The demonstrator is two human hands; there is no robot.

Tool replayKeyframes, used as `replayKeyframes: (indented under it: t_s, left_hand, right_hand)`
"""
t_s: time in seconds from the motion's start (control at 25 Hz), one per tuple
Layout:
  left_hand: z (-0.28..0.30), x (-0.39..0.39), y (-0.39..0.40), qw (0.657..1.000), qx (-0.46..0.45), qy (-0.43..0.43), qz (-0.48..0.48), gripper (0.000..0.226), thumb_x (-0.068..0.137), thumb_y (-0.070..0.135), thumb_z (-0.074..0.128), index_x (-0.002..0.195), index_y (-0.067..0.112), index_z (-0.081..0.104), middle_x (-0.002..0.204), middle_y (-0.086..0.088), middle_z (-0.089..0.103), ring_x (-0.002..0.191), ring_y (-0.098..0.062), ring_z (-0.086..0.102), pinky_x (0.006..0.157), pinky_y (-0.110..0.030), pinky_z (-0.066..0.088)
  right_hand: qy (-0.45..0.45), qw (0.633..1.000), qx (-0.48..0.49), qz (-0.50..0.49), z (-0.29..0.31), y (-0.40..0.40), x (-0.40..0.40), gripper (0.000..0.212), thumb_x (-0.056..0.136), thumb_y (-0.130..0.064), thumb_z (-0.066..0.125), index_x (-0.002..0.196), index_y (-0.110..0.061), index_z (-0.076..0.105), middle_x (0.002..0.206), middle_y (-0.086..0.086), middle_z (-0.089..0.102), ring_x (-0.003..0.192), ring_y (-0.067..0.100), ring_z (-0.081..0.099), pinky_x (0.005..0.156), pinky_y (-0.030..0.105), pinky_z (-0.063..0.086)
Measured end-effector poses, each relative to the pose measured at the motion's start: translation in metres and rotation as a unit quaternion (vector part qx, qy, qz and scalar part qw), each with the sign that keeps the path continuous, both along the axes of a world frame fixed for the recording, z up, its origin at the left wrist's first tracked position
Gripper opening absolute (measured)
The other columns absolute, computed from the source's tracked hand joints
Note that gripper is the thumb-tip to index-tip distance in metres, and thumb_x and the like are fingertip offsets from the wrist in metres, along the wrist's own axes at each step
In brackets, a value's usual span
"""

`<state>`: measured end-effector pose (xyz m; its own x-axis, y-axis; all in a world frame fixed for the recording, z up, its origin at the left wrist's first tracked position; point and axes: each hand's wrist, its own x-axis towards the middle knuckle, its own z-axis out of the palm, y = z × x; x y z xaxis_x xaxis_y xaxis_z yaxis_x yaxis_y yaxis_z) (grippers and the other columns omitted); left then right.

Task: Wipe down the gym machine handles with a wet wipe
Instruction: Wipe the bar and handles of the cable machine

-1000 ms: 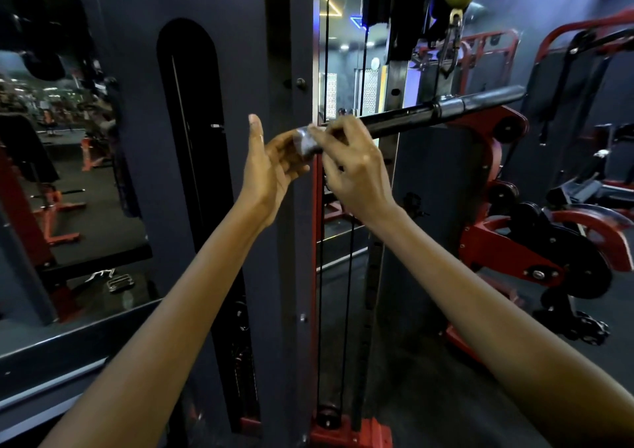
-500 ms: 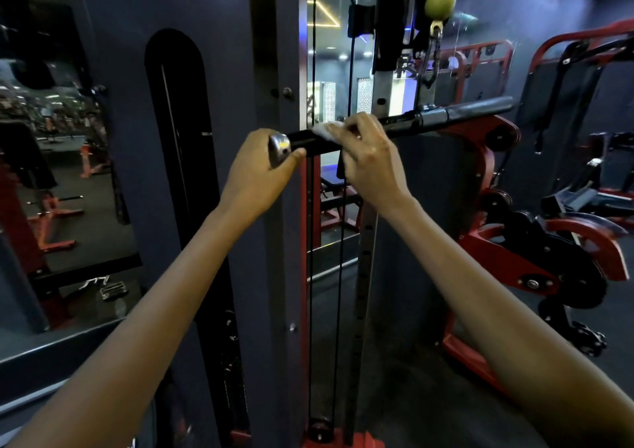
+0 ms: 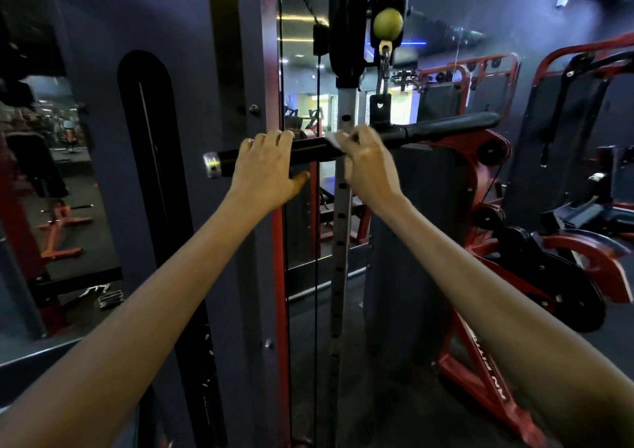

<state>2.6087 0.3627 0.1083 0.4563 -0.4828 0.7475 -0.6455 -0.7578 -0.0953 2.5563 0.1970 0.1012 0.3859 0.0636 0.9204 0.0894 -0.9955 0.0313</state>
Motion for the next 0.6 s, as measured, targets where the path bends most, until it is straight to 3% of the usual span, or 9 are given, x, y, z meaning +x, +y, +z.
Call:
replayKeyframes:
  t_s: [0.12,0.28,0.44,0.52,0.6]
  left_hand:
    - [-0.003,0.003,-0.015,0.999,0.006,-0.005,0.042,0.069,0.086,0.049,0.058,0.137,0.007,0.037,0.133,-0.013,0.046,0.122,-0.032,0.043,0.106,-0.046,0.027]
    - [-0.004,0.005,-0.023,0.998,0.005,0.014,0.061,0.069,0.088,0.049,0.054,0.140,0.008,0.033,0.140,-0.012,0.041,0.132,-0.030,0.035,0.111,-0.060,0.010]
    - [-0.004,0.003,-0.038,0.996,-0.019,0.034,0.077,0.066,0.090,0.048,0.051,0.141,0.009,0.034,0.141,-0.011,0.040,0.137,-0.028,0.029,0.107,-0.067,0.001]
    - [-0.002,0.000,-0.052,0.997,-0.024,0.043,0.063,0.066,0.090,0.047,0.053,0.141,0.009,0.034,0.143,-0.011,0.039,0.138,-0.028,0.029,0.108,-0.067,0.002]
    - [0.002,-0.003,-0.069,0.999,-0.027,0.033,0.033,0.064,0.089,0.044,0.055,0.140,0.009,0.035,0.143,-0.011,0.039,0.137,-0.027,0.031,0.109,-0.066,0.003]
  right_hand:
    - [0.015,0.995,-0.097,0.030,-0.004,-0.014,0.001,0.036,0.076,0.011,0.061,0.110,-0.001,0.065,0.085,0.018,0.059,0.067,0.026,0.058,0.057,0.021,0.043]
    - [-0.011,1.000,-0.017,-0.009,0.014,-0.061,-0.007,0.028,0.081,0.007,0.059,0.105,-0.004,0.068,0.088,0.019,0.058,0.069,0.021,0.052,0.064,0.030,0.053]
    - [-0.025,0.991,0.116,-0.070,0.033,-0.086,-0.009,0.027,0.091,0.000,0.048,0.111,-0.002,0.066,0.099,0.018,0.054,0.084,0.024,0.051,0.076,0.035,0.049]
    - [0.000,0.997,0.065,-0.051,0.033,-0.082,-0.008,0.027,0.092,-0.004,0.048,0.112,-0.006,0.066,0.101,0.017,0.055,0.081,0.018,0.046,0.074,0.027,0.044]
    - [0.015,0.999,-0.040,0.000,0.029,-0.083,-0.009,0.026,0.087,0.000,0.052,0.105,-0.004,0.069,0.093,0.019,0.057,0.078,0.024,0.051,0.067,0.032,0.045]
